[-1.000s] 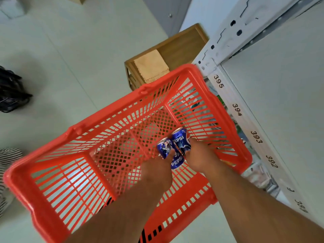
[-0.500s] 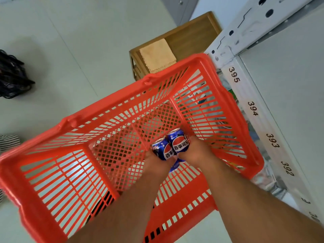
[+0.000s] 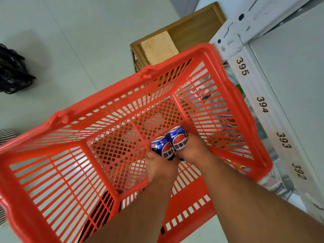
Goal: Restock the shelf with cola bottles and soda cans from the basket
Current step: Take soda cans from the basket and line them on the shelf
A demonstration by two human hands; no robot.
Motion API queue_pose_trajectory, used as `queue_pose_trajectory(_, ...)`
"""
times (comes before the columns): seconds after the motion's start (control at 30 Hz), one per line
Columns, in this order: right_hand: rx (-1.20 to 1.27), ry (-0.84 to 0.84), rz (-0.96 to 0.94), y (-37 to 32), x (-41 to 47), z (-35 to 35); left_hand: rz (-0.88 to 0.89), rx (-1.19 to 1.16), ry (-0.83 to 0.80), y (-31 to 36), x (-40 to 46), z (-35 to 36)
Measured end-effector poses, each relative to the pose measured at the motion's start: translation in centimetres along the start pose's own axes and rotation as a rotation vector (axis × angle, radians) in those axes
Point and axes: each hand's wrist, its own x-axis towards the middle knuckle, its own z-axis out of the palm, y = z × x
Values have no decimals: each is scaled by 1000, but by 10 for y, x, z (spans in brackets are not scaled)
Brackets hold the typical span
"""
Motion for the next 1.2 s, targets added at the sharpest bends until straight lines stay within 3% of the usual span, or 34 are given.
queue_pose_trajectory(0.17, 33, 34, 13, 2, -5, -5, -12, 4, -63, -3, 3, -9)
queue_pose_trajectory(0.37, 85, 136, -32, -20, -50, -31, 57, 30, -90, 14, -23, -73)
queue_pose_trajectory(0.67, 398, 383, -259, -70, -207, -76, 417, -51, -149, 85, -137, -196)
queue_pose_trajectory(0.97, 733, 687, -187, -78, -357, -63, 842, 88, -434, 111, -226, -272)
queue_pose_trajectory(1.2, 905, 956, -53, -52, -463, -35, 1114, 287, -672, 108, -311, -288)
